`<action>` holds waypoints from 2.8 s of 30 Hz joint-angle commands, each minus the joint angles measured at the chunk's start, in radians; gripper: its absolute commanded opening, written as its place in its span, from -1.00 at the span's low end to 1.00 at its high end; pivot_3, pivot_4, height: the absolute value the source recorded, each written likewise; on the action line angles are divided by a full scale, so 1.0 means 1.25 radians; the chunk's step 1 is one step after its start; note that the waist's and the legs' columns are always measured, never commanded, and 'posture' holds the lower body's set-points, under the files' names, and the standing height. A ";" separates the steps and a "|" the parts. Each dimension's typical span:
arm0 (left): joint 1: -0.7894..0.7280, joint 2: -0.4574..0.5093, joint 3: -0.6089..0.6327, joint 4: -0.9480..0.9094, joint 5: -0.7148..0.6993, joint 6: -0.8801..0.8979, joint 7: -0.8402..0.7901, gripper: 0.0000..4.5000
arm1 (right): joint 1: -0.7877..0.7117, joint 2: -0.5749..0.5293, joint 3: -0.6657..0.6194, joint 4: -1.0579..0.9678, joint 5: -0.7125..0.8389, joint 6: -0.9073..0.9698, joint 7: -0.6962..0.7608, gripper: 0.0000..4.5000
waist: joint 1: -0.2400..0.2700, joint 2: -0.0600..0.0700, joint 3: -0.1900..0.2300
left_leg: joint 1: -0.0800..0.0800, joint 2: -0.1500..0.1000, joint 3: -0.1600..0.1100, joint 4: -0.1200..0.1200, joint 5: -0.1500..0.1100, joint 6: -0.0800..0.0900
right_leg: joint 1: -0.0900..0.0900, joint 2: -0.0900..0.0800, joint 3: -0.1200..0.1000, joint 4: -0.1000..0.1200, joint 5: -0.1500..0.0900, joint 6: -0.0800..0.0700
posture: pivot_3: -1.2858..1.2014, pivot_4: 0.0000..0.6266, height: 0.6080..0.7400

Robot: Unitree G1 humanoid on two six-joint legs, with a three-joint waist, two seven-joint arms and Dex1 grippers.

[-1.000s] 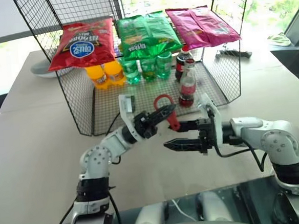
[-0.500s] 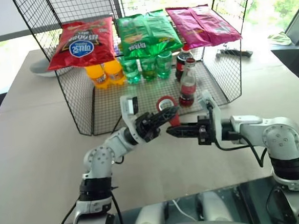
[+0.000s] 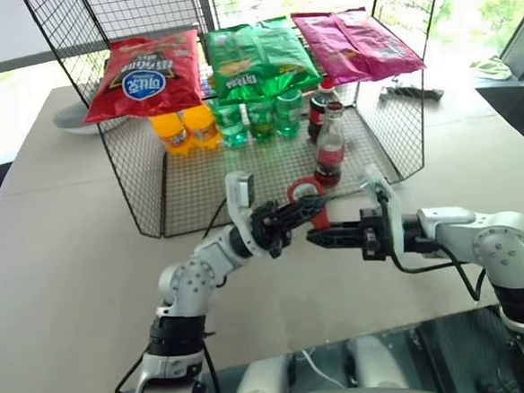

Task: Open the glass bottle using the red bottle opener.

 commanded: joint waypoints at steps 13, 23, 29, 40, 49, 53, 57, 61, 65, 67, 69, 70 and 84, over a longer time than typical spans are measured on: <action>-0.095 -0.027 0.028 0.107 0.218 -0.208 0.146 0.99 | 0.097 -0.050 -0.147 0.011 -0.153 -0.205 0.007 -1.00 | 0.005 0.000 0.000 | -0.001 -0.001 0.000 0.001 0.000 0.000 | 0.000 -0.001 -0.001 0.000 0.000 0.000 | 0.03 -0.52 1.00; -0.235 -0.089 -0.025 0.325 0.414 -0.429 0.178 0.99 | 0.080 0.077 -0.214 0.060 -0.422 -0.583 -0.125 -1.00 | 0.004 0.000 0.000 | -0.001 -0.002 0.000 0.001 0.000 0.000 | 0.000 -0.001 -0.001 0.000 0.000 0.001 | 0.03 -0.52 1.00; -0.313 -0.111 -0.056 0.446 0.461 -0.504 0.109 0.99 | 0.092 0.100 -0.216 0.050 -0.448 -0.612 -0.145 -1.00 | 0.003 0.000 0.000 | -0.001 -0.002 0.000 0.001 0.000 0.000 | 0.000 0.000 -0.001 0.000 0.000 0.001 | 0.03 -0.52 1.00; -0.419 -0.166 -0.071 0.663 0.525 -0.617 0.032 0.99 | 0.109 0.133 -0.217 0.004 -0.457 -0.612 -0.187 -1.00 | 0.004 0.000 0.000 | -0.001 -0.002 -0.001 0.001 0.000 0.000 | 0.000 0.000 -0.001 0.001 0.000 0.001 | 0.03 -0.52 1.00; -0.512 -0.214 -0.051 0.876 0.570 -0.737 0.043 0.99 | 0.116 0.153 -0.201 -0.027 -0.462 -0.602 -0.213 -1.00 | 0.003 0.000 0.000 | -0.001 -0.002 0.000 0.002 0.000 0.000 | 0.000 0.000 -0.001 0.001 0.001 0.001 | 0.03 -0.52 1.00; -0.536 -0.213 -0.040 0.932 0.594 -0.783 0.073 0.99 | 0.116 0.157 -0.201 -0.035 -0.463 -0.598 -0.221 -1.00 | 0.002 0.000 0.000 | -0.001 -0.002 0.000 0.002 0.000 0.000 | 0.000 0.000 -0.001 0.001 0.001 0.001 | 0.03 -0.52 1.00; -0.544 -0.216 -0.034 0.958 0.612 -0.825 0.082 0.99 | 0.120 0.156 -0.202 -0.039 -0.463 -0.597 -0.225 -1.00 | 0.002 0.000 0.000 | -0.001 -0.002 0.000 0.002 0.000 0.000 | 0.000 0.000 -0.001 0.001 0.001 0.001 | 0.03 -0.52 1.00; -0.550 -0.224 -0.022 0.973 0.612 -0.840 0.072 0.99 | 0.120 0.154 -0.203 -0.038 -0.465 -0.598 -0.223 -1.00 | 0.002 0.000 0.000 | -0.001 -0.002 0.000 0.002 0.000 0.000 | 0.000 0.000 -0.001 0.002 0.001 0.001 | 0.03 -0.52 1.00; -0.550 -0.231 -0.016 0.973 0.616 -0.850 0.072 0.49 | 0.115 0.154 -0.201 -0.034 -0.468 -0.599 -0.222 -1.00 | 0.002 0.000 0.000 | -0.001 -0.002 0.000 0.002 0.000 0.000 | 0.000 0.000 -0.001 0.002 0.001 0.001 | 0.03 -0.52 1.00; -0.546 -0.230 -0.016 0.970 0.622 -0.849 0.069 0.25 | 0.113 0.155 -0.199 -0.031 -0.470 -0.600 -0.221 -1.00 | 0.002 0.000 0.000 | -0.001 -0.002 0.000 0.002 0.000 0.000 | 0.000 0.000 -0.001 0.002 0.001 0.001 | 0.03 -0.52 1.00; -0.536 -0.225 -0.016 0.957 0.620 -0.842 0.056 0.25 | 0.110 0.156 -0.198 -0.028 -0.470 -0.600 -0.219 -1.00 | 0.002 0.000 0.000 | -0.001 -0.002 0.000 0.002 0.000 0.000 | 0.000 0.000 -0.001 0.002 0.001 0.001 | 0.03 -0.52 1.00; -0.531 -0.223 -0.015 0.946 0.616 -0.837 0.046 0.25 | 0.110 0.157 -0.197 -0.026 -0.471 -0.601 -0.218 -1.00 | 0.002 0.000 0.000 | -0.001 -0.002 0.000 0.002 0.000 0.000 | 0.000 0.000 -0.001 0.003 0.001 0.001 | 0.03 -0.52 1.00; -0.233 -0.049 -0.076 0.219 0.457 -0.401 -0.113 0.25 | 0.069 0.161 -0.181 0.012 -0.471 -0.605 -0.192 -1.00 | -0.026 0.000 0.000 | -0.001 -0.001 0.000 0.002 0.000 0.000 | -0.001 0.001 0.001 0.004 0.001 0.001 | 0.03 -0.52 1.00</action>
